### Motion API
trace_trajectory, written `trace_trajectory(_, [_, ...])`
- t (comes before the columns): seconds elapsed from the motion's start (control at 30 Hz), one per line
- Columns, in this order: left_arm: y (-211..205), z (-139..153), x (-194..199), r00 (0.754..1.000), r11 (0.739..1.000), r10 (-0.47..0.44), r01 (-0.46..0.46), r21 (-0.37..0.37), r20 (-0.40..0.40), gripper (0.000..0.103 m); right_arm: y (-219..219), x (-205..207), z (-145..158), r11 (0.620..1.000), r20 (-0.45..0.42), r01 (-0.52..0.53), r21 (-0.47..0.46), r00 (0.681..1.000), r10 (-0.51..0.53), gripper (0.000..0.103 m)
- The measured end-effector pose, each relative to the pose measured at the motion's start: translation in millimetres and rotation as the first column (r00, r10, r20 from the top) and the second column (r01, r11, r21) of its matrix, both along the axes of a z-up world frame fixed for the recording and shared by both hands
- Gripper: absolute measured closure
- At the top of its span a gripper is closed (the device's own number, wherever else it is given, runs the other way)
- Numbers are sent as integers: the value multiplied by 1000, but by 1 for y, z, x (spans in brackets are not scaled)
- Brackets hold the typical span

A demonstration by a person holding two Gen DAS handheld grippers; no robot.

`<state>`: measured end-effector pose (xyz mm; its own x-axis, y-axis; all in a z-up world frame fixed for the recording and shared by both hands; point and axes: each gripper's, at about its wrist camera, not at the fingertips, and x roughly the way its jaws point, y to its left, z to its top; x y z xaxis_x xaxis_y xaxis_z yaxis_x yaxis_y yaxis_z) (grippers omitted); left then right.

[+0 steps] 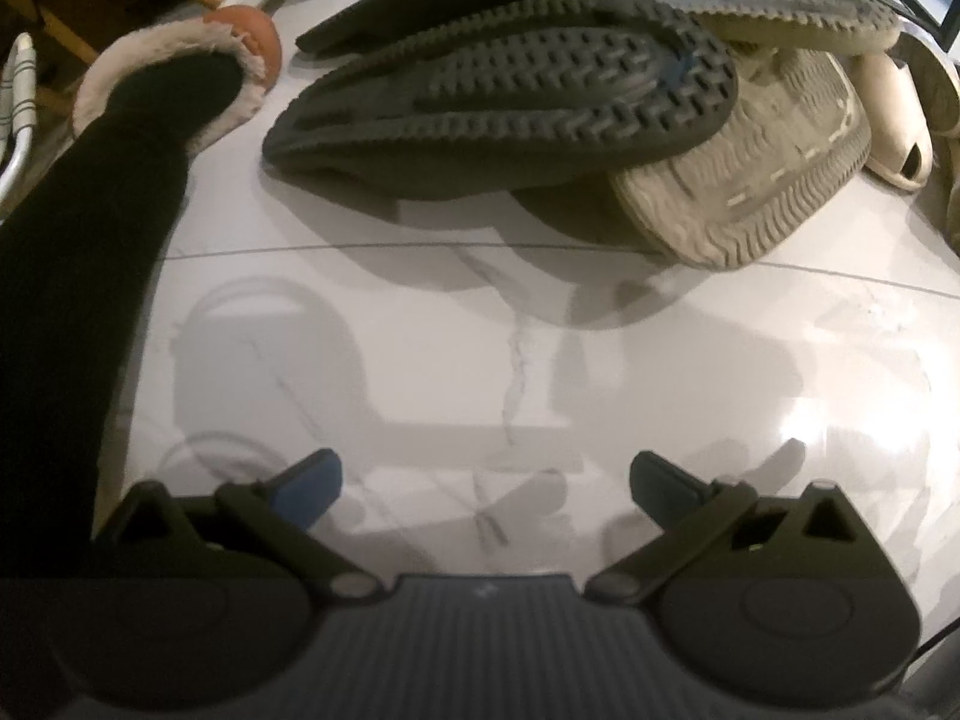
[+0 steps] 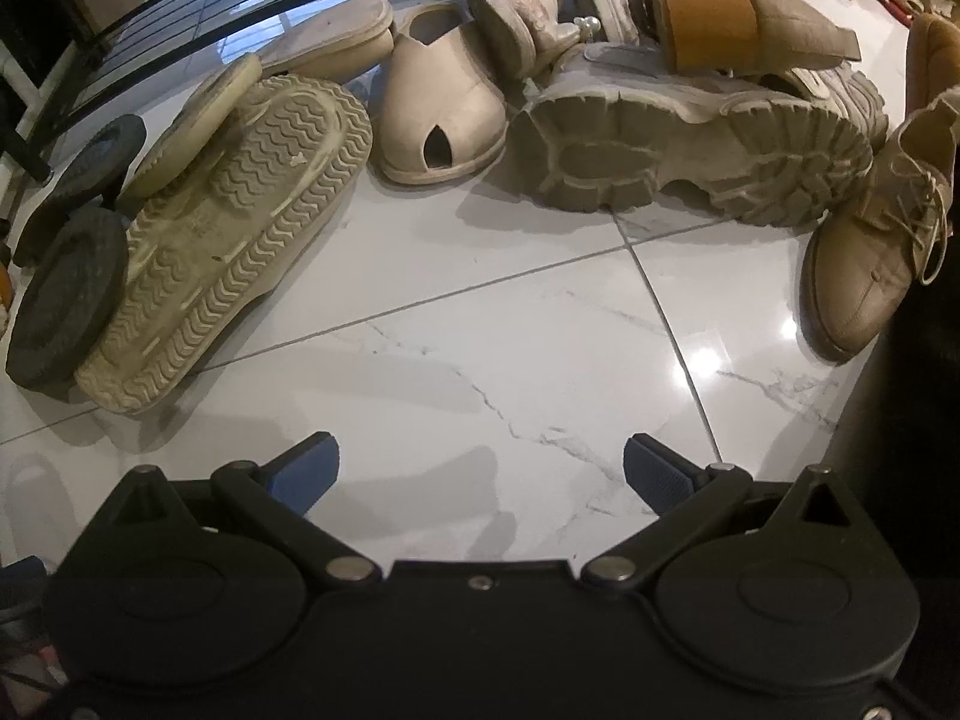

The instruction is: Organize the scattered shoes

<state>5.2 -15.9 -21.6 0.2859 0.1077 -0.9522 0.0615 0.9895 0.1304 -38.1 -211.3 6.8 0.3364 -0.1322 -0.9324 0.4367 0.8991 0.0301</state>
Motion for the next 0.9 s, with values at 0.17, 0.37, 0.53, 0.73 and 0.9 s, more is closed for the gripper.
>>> trace_trajectory(0.17, [-3, 3, -2, 1000, 1000, -9, 9, 9, 13, 1, -3, 0, -3, 1000, -2, 7, 6, 1000, -7, 0])
trace_trajectory(0.37, [-5, 7, -3, 999, 1000, -18, 18, 12, 41, 1, -8, 0, -9, 999, 0, 40, 13, 999, -40, 0])
trace_trajectory(0.53, [-4, 8, -2, 999, 1000, -19, 19, 3, 48, 1, -7, -1, -10, 999, 14, 45, -1, 999, -45, 0])
trace_trajectory(0.73, [-4, 8, -1, 999, 1000, -21, 21, 1, 49, 1, -6, 0, -10, 999, 25, 39, -16, 999, -39, 0])
trace_trajectory(0.9, [-5, 8, -1, 998, 1000, -24, 24, -2, 50, 1, -1, 2, -9, 998, 37, 10, -61, 999, -8, 0])
